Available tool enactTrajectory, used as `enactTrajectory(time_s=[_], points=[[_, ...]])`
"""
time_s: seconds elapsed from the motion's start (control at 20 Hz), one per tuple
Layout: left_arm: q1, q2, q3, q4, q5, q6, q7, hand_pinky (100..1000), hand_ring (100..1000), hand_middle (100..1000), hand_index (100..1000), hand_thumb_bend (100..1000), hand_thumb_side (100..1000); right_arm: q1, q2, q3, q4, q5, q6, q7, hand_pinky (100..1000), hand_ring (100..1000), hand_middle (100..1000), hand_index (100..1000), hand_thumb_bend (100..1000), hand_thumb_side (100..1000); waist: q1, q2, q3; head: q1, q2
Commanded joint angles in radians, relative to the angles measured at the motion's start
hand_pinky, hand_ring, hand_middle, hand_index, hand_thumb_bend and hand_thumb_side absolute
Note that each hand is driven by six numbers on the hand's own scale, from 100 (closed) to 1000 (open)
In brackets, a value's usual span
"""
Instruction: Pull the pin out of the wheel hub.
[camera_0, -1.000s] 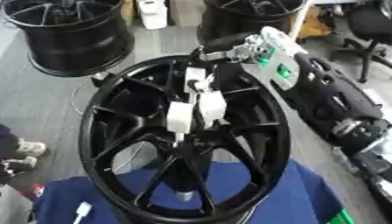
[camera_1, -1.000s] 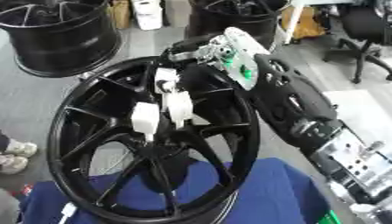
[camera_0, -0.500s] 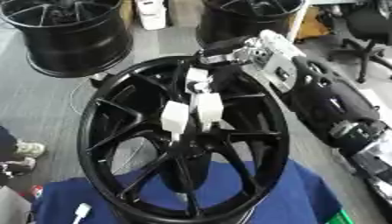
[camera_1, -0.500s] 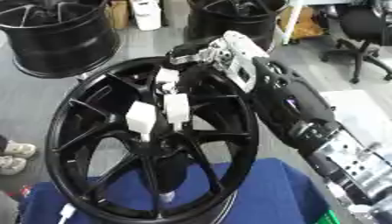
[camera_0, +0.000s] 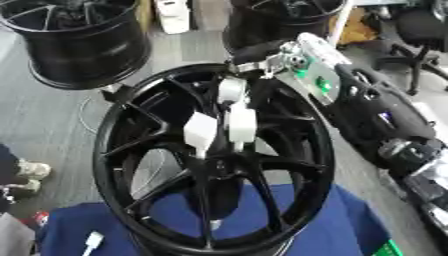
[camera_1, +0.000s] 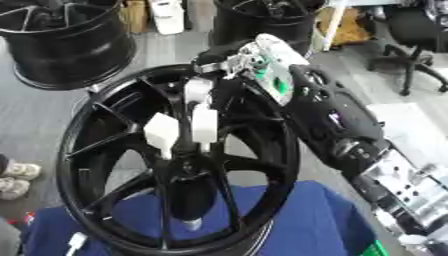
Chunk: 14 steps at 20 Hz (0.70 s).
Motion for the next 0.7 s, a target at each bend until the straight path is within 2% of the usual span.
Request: enactTrajectory(time_s=[0.05, 0.1, 0.5, 0.7], points=[[-0.010, 0.015, -0.001, -0.012, 0.003, -0.001, -0.002, 743, 508, 550, 721, 598, 653, -0.034, -0.057, -0.029, -0.038, -0.016, -0.138, 0.155, 563, 325, 367, 817, 100, 252, 0.002, -0.012, -0.002, 0.001, -0.009], [-0.010, 0.016, -0.001, -0.012, 0.003, -0.001, -0.002, 743, 508, 550, 721, 598, 654, -0.038, -0.061, -0.032, -0.044, -0.022, -0.133, 0.155, 553, 303, 353, 812, 100, 201, 0.001, -0.013, -0.003, 0.001, -0.009], [-0.008, 0.023, 0.001, -0.012, 0.002, 0.001, -0.001, 742, 508, 550, 721, 599, 654, -0.094, -0.123, -0.090, -0.103, -0.115, -0.076, 0.155, 552, 276, 340, 807, 100, 189, -0.010, -0.020, -0.009, 0.008, -0.010], [-0.004, 0.028, 0.008, -0.012, 0.001, 0.002, 0.006, 742, 508, 550, 721, 599, 654, -0.103, -0.197, -0.161, -0.158, -0.170, -0.030, 0.148, 558, 268, 336, 790, 100, 158, -0.018, -0.023, -0.022, 0.021, -0.007]])
